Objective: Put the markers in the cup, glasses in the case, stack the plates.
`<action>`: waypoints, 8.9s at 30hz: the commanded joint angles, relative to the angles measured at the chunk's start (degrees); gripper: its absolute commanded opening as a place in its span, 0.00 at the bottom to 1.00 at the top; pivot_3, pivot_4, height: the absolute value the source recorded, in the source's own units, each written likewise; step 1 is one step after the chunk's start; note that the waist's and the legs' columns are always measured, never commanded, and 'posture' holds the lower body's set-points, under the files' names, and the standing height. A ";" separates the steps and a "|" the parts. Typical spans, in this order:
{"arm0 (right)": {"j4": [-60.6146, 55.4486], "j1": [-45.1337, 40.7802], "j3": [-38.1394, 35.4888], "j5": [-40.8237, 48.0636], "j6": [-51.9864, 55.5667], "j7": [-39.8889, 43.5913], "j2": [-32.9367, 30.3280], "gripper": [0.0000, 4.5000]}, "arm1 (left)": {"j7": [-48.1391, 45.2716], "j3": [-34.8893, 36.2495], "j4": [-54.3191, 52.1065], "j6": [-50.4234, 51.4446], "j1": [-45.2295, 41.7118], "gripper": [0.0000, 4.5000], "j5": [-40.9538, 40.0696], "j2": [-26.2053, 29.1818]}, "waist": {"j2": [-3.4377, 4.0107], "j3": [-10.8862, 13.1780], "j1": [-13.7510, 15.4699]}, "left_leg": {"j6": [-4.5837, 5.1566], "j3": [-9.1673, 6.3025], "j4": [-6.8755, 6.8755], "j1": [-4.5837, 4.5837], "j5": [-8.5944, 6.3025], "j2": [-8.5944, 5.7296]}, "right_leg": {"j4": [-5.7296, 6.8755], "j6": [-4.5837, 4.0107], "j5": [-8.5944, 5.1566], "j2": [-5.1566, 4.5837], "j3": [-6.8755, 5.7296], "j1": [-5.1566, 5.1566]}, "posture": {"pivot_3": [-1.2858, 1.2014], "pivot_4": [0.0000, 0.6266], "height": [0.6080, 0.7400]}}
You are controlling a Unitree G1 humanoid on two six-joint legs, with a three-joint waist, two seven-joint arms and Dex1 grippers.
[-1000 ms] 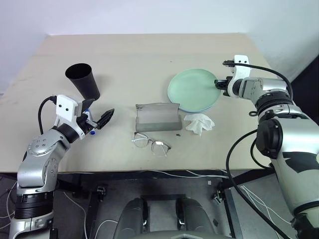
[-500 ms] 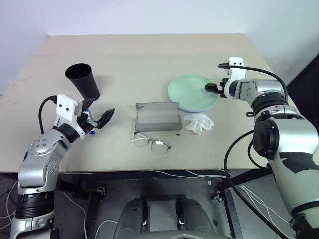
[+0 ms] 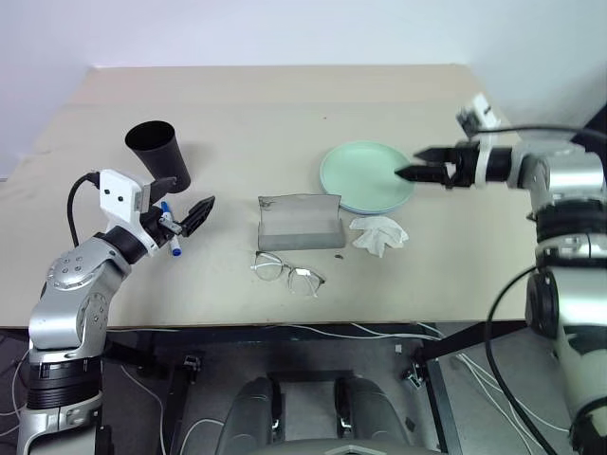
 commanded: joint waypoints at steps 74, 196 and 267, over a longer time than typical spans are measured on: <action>34.41 -21.93 -0.94 -5.25 -24.00 -24.67 14.12 0.99 | -6.47 1.28 -11.97 10.36 9.10 1.00 -9.11 4.06 | 0.03 0.02 -0.41 | 0.00 0.07 0.07 -0.01 0.07 0.09 | -0.15 -0.11 0.32 0.02 0.09 -0.01 | 0.52 0.24 1.00; 41.65 -29.51 23.23 -24.24 -32.87 7.01 33.44 0.01 | -12.62 2.35 -19.51 3.19 19.78 1.00 -6.04 10.18 | 0.12 0.06 -1.98 | -0.56 0.08 -0.89 -0.31 0.35 0.00 | -0.24 -0.46 0.29 -0.29 0.11 -0.81 | 0.52 0.24 1.00; -0.40 -3.79 15.68 -13.74 -3.69 1.53 29.66 0.01 | -5.67 6.35 -12.79 5.35 11.88 1.00 -6.14 8.28 | 0.00 -0.01 -1.63 | -0.51 -0.02 -0.74 0.21 0.51 0.13 | -0.06 -0.43 0.31 0.06 -0.02 -0.23 | 0.52 0.24 1.00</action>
